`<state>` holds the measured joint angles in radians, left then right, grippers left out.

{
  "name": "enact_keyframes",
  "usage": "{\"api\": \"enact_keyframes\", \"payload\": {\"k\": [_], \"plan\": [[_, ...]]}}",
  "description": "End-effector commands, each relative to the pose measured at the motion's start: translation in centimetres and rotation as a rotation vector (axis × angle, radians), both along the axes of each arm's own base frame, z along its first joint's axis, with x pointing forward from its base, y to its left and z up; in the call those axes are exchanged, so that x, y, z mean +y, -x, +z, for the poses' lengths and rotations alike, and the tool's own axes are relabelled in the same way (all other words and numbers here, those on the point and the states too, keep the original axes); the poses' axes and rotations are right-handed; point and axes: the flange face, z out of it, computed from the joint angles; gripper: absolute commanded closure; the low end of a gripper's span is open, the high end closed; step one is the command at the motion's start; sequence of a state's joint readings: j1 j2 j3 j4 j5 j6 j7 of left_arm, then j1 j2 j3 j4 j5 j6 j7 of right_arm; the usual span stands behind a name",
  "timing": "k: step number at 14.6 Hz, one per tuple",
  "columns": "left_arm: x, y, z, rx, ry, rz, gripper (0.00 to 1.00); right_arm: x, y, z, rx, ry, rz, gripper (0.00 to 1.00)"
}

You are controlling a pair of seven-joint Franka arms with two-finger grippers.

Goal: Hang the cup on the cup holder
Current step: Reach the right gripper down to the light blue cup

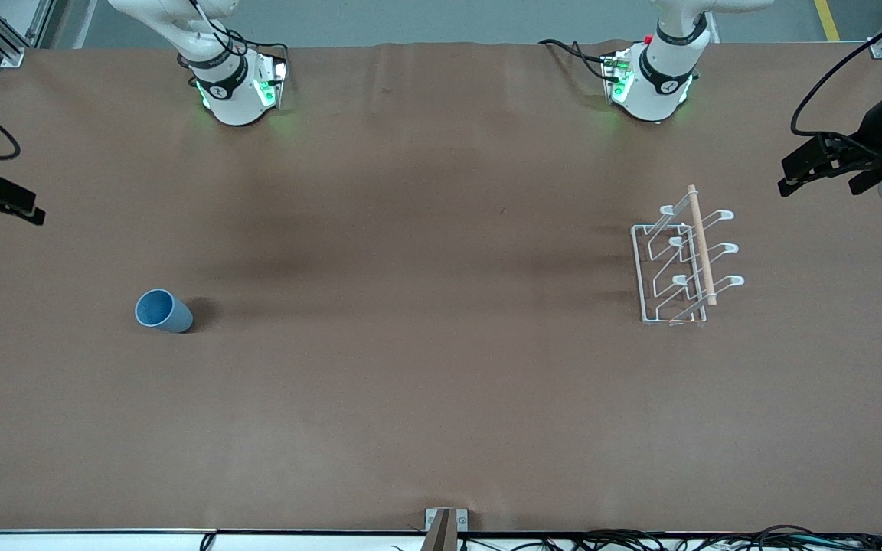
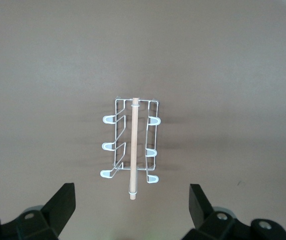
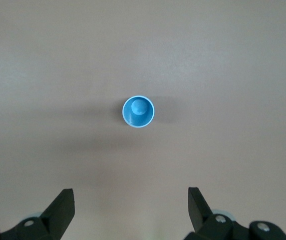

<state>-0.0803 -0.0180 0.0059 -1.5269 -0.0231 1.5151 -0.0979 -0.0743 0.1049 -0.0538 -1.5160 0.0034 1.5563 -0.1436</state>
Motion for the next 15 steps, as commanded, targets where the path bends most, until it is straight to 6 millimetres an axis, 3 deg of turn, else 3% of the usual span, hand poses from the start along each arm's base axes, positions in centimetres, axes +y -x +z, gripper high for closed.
{"api": "enact_keyframes", "payload": {"k": [1, 4, 8, 11, 15], "plan": [[0.0, 0.1, 0.3, -0.010, -0.009, -0.003, 0.00, -2.3, -2.1, -6.8, 0.010, 0.001, 0.080, 0.00], [0.0, 0.1, 0.2, -0.007, -0.009, -0.014, 0.00, -3.3, -3.2, -14.5, -0.022, 0.004, 0.097, 0.00], [0.0, 0.1, 0.2, -0.006, 0.000, -0.016, 0.00, -3.2, -3.4, -22.9, -0.050, 0.015, 0.131, 0.00], [0.1, 0.0, 0.0, -0.003, 0.003, -0.014, 0.00, -2.8, -2.8, -27.1, -0.044, 0.020, 0.155, 0.00], [0.0, 0.0, -0.1, 0.000, 0.003, -0.016, 0.00, -3.1, -2.9, -30.4, -0.020, 0.015, 0.185, 0.00]]}}
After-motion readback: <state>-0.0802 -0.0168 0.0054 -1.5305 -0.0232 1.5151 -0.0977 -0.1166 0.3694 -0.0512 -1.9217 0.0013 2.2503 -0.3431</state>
